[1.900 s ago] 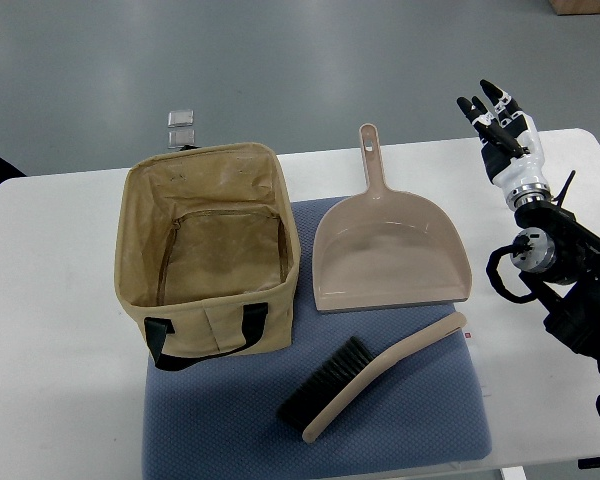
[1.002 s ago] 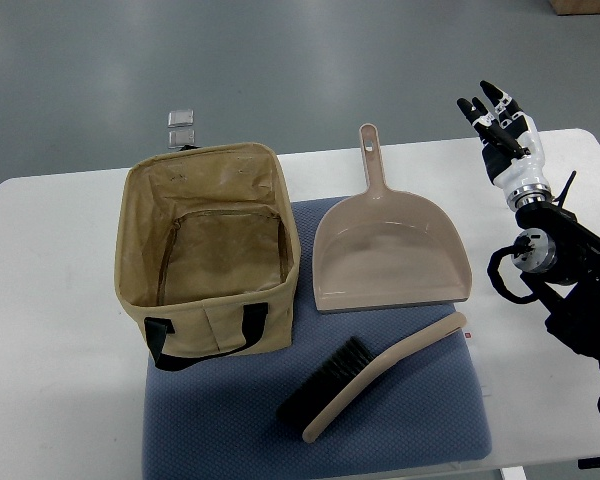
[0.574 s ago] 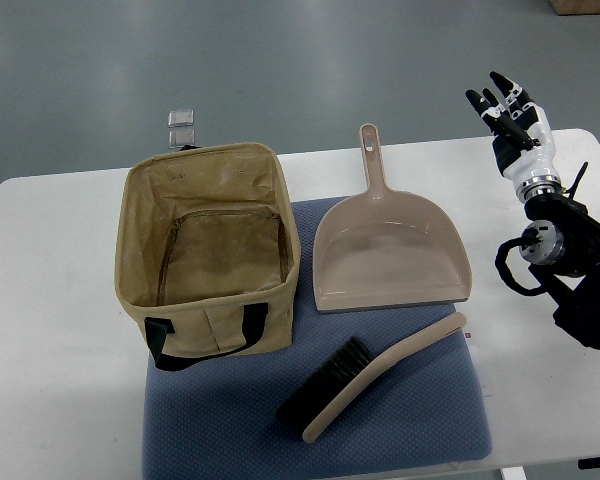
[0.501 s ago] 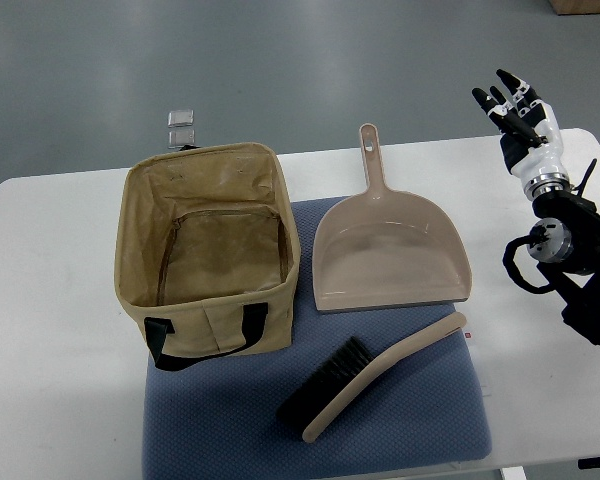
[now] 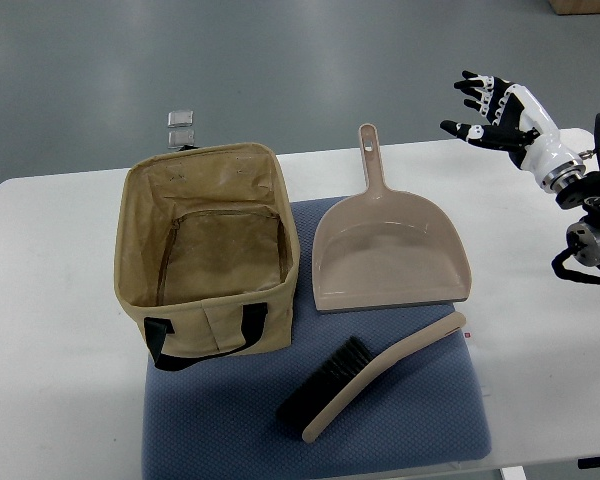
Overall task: Put pink broom in yellow bag with right hand
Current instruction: 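Move the right hand over the dustpan toward the brush handle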
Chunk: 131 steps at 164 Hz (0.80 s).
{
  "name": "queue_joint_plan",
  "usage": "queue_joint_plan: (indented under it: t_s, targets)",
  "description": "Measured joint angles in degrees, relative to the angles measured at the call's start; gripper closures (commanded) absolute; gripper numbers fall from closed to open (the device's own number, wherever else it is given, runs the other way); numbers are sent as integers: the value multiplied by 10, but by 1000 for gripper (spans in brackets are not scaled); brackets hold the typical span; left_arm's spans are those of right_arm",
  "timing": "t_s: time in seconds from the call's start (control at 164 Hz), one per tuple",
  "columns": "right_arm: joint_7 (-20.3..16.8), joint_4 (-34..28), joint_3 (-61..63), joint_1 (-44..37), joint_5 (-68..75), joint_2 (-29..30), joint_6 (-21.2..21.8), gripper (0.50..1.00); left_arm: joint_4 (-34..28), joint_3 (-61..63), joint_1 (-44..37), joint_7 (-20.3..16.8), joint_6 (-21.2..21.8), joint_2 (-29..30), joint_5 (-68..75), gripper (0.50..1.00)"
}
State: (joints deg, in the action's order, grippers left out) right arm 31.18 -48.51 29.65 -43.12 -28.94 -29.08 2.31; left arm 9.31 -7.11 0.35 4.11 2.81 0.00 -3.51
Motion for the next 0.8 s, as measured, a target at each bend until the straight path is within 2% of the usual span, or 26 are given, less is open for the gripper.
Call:
queue_joint_plan:
  t_s: [0.287,0.592,0.8]
  targets:
    - [4,-84,-40,-8,-257,-81,62,570,0,1,0,0,0,0,0,500]
    - [7,-175,-44,-14,-572,-121,128,572,0,0,0,0,0,0,0,500]
    - [8,-246,-63,-38,-654,-144,156,570,0,0,0,0,0,0,0,500]
